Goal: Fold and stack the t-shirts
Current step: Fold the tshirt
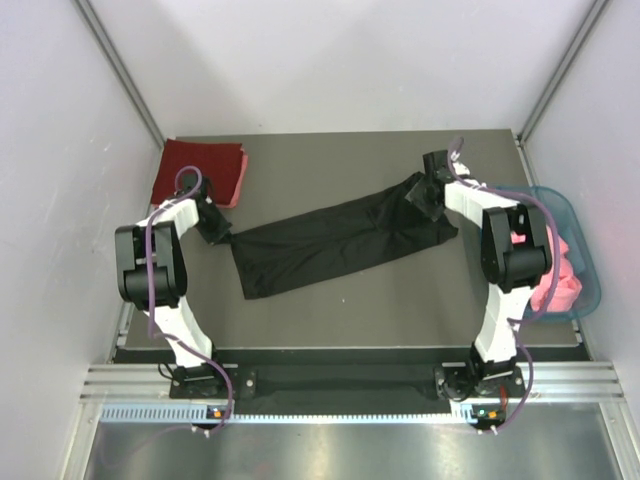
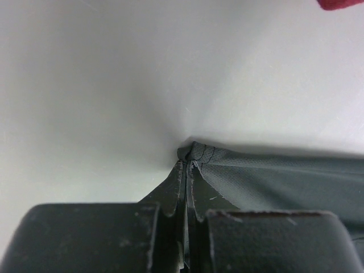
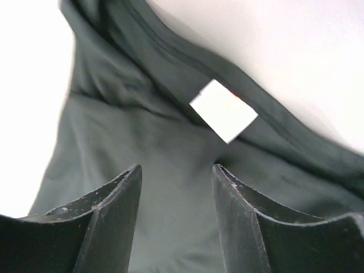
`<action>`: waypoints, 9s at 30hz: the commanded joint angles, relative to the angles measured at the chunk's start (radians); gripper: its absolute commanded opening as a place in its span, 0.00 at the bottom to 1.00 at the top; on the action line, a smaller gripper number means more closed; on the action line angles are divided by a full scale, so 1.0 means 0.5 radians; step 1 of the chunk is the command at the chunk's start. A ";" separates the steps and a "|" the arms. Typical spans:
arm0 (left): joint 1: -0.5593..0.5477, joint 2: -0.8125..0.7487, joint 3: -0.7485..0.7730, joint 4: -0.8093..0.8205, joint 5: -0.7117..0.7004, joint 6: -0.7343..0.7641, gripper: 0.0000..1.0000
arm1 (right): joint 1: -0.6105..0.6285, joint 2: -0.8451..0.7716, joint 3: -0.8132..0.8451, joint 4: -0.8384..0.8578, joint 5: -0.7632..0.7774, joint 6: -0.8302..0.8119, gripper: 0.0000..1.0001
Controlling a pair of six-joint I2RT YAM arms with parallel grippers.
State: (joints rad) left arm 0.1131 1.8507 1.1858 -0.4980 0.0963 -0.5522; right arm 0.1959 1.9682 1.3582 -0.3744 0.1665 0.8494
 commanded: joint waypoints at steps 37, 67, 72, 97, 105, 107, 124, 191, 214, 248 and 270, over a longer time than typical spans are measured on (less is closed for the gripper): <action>-0.110 -0.685 -0.930 0.131 0.127 -0.638 0.00 | 0.004 1.037 1.198 0.286 -0.753 -0.619 0.54; -0.205 -0.542 -0.282 -0.167 0.408 0.429 0.48 | -0.060 0.028 0.333 0.123 -0.625 -0.760 0.62; -0.312 -0.370 -0.261 -0.308 0.173 0.580 0.48 | -0.097 -0.019 0.171 0.154 -0.474 -0.714 0.60; -0.312 -0.020 -0.172 -0.391 -0.137 0.564 0.37 | -0.336 0.371 0.210 0.733 -0.462 -0.383 0.46; -0.312 0.023 -0.172 -0.397 -0.082 0.546 0.23 | -0.373 0.395 0.164 0.853 -0.529 -0.321 0.38; -0.312 0.020 -0.172 -0.394 -0.046 0.531 0.06 | -0.376 0.411 0.225 0.801 -0.529 -0.346 0.26; -0.428 -0.097 -0.396 -0.311 0.359 0.206 0.00 | -0.376 0.592 0.603 0.642 -0.621 -0.588 0.00; -0.794 -0.241 -0.380 -0.201 0.010 0.021 0.00 | 1.301 -1.200 -1.109 0.025 -0.156 0.755 0.59; -0.794 -0.265 -0.436 -0.148 0.096 0.000 0.00 | 1.756 -0.718 -0.854 -0.024 0.121 1.305 0.56; -1.155 -0.787 -0.991 0.042 0.479 -0.374 0.00 | 1.817 -1.390 -1.375 -0.414 0.284 0.943 0.00; -1.868 -1.121 -1.249 0.272 0.289 -1.181 0.24 | 1.832 -2.148 -1.756 -0.705 0.072 0.618 0.30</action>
State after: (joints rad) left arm -0.8097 1.3308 0.5491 -0.3264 0.2630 -0.9962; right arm 1.0924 0.9413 0.4694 -0.7082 0.2409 1.2129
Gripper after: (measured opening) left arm 0.221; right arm 0.258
